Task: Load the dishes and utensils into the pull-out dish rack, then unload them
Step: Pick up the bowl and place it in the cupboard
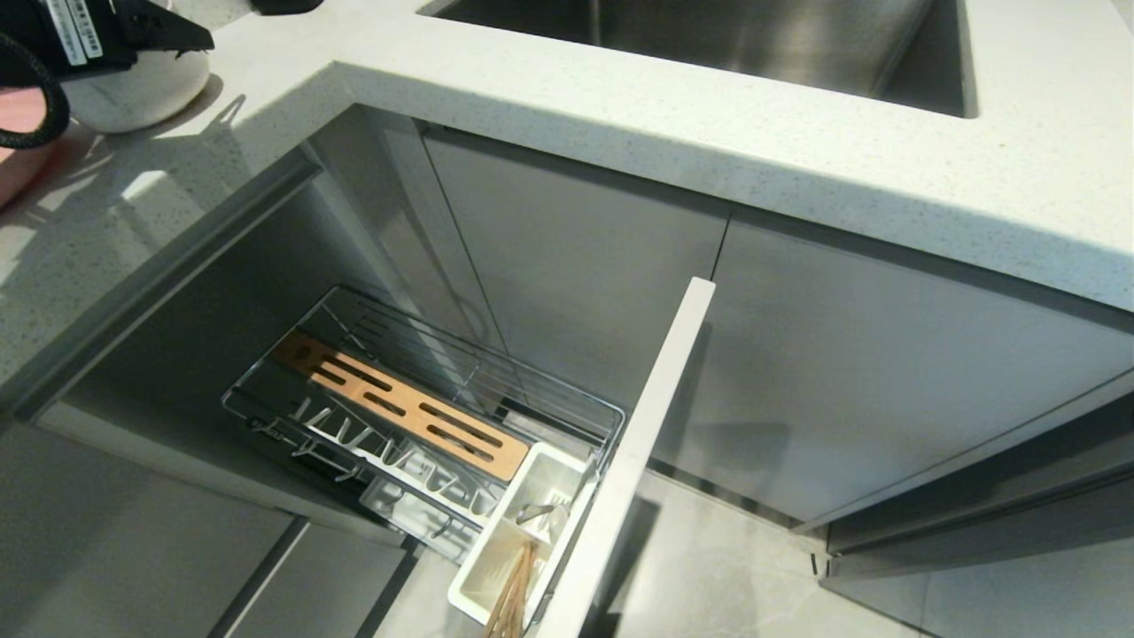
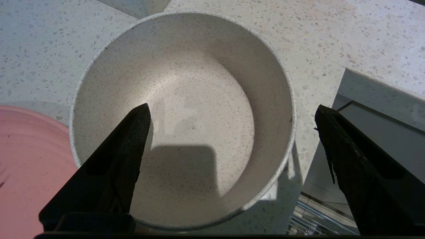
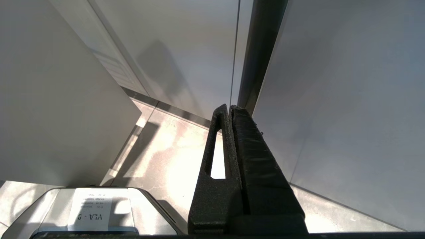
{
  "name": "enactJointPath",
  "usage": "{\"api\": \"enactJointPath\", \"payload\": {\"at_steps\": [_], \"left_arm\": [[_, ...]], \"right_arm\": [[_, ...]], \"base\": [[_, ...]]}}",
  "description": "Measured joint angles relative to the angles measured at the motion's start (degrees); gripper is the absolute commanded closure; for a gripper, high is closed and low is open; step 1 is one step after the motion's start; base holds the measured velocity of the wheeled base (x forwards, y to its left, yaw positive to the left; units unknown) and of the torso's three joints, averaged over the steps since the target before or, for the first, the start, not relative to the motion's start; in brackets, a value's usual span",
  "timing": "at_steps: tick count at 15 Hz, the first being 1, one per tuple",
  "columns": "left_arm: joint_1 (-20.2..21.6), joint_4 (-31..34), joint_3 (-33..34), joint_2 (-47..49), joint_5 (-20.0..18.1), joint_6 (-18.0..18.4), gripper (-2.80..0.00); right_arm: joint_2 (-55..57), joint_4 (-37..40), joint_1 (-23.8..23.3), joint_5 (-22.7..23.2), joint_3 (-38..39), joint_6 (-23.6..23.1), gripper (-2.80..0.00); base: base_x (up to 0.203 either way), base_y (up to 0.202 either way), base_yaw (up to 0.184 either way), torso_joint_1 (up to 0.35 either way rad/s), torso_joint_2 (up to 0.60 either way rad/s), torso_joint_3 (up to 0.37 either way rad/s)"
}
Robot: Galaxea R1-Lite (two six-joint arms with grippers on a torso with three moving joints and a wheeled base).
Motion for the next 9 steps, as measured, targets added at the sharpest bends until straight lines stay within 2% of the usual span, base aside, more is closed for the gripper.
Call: {"api": "enactJointPath", "payload": {"at_steps": [1,2,9], "left_arm": [[0.0,0.0,0.0,0.1,0.0,0.0,-2.80],[0.0,0.0,0.0,0.1,0.0,0.0,0.00],[0.0,0.1,0.0,0.0,0.0,0.0,0.00]], "right_arm": [[0.0,0.0,0.0,0.0,0.0,0.0,0.00],[0.0,0.0,0.0,0.0,0.0,0.0,0.00],[0.0,0.0,0.0,0.0,0.0,0.0,0.00]], "base": [[0.000,0.000,0.000,0.000,0.00,0.000],[0.000,0.000,0.000,0.000,0.00,0.000],[0.000,0.000,0.000,0.000,0.00,0.000]]}}
